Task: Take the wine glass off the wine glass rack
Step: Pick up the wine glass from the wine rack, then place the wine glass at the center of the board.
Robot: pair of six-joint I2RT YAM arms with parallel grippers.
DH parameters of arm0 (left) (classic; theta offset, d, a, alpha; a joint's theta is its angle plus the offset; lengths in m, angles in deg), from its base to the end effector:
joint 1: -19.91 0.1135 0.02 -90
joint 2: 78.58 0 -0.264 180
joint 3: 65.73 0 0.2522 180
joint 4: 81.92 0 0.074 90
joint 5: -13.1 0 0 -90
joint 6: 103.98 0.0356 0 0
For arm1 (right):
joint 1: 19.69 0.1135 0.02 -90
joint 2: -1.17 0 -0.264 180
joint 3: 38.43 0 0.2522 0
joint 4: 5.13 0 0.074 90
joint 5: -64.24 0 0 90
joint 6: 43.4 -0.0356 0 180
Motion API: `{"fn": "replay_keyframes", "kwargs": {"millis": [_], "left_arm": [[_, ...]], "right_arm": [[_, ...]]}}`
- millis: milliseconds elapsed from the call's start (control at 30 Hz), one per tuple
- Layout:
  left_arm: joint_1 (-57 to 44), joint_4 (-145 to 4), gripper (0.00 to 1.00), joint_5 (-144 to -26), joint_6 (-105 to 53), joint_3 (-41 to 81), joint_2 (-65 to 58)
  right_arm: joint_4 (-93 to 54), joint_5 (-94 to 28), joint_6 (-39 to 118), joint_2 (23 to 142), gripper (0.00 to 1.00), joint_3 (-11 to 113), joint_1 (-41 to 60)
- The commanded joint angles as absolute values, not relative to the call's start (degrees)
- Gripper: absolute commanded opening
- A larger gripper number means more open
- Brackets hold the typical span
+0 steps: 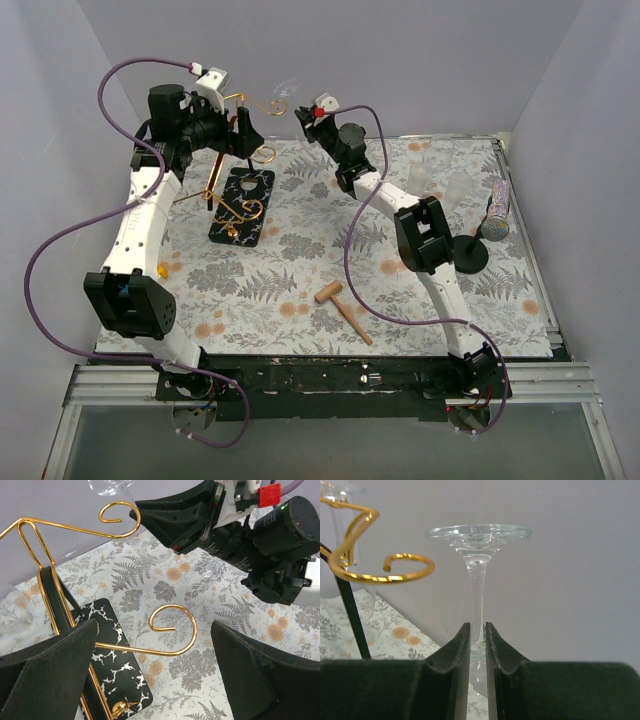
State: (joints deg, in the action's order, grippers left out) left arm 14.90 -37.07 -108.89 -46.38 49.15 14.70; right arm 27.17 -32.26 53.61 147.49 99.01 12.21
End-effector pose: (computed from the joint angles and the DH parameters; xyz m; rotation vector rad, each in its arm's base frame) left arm 0.3623 -0.0507 0.4288 -0.1069 2.0382 -0.9682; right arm 0.4981 0.3148 0.2644 -0.4859 1.0712 0.4496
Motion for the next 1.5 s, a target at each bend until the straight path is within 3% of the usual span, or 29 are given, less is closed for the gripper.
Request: {"fn": "replay_keyframes", "kwargs": {"millis": [0,300,567,733,933,1167,1467], "left_arm": [[14.73,-39.51,0.98,-110.12,-46.32,48.14,9.41],[14.2,-40.48,0.98,-110.74,-46.15,44.98,4.57],[13.76,-40.65,0.98,-113.55,-45.09,40.58,0.7],[13.41,-40.47,0.98,-115.83,-40.09,39.7,0.0],[9.64,-43.46,0.98,-116.1,-29.81,34.61,-3.68],[4.46,-51.89,0.98,-117.86,-21.63,20.56,-11.5],[-2.49,-45.32,0.98,-119.88,-23.21,16.85,-12.66]], "right_arm": [[34.73,-32.88,55.3,136.7,0.01,97.24,12.39],[32.26,-34.28,54.07,128.89,0.01,89.08,12.12],[32.36,-37.27,56.44,109.92,0.01,65.53,12.12],[24.28,-41.91,56.18,97.78,0.01,55.5,12.21],[4.61,-47.99,55.39,86.96,0.01,51.02,12.04],[-8.85,-51.33,53.81,75.8,0.01,42.84,12.12],[-20.98,-58.27,48.89,69.37,0.01,35.19,12.04]]}}
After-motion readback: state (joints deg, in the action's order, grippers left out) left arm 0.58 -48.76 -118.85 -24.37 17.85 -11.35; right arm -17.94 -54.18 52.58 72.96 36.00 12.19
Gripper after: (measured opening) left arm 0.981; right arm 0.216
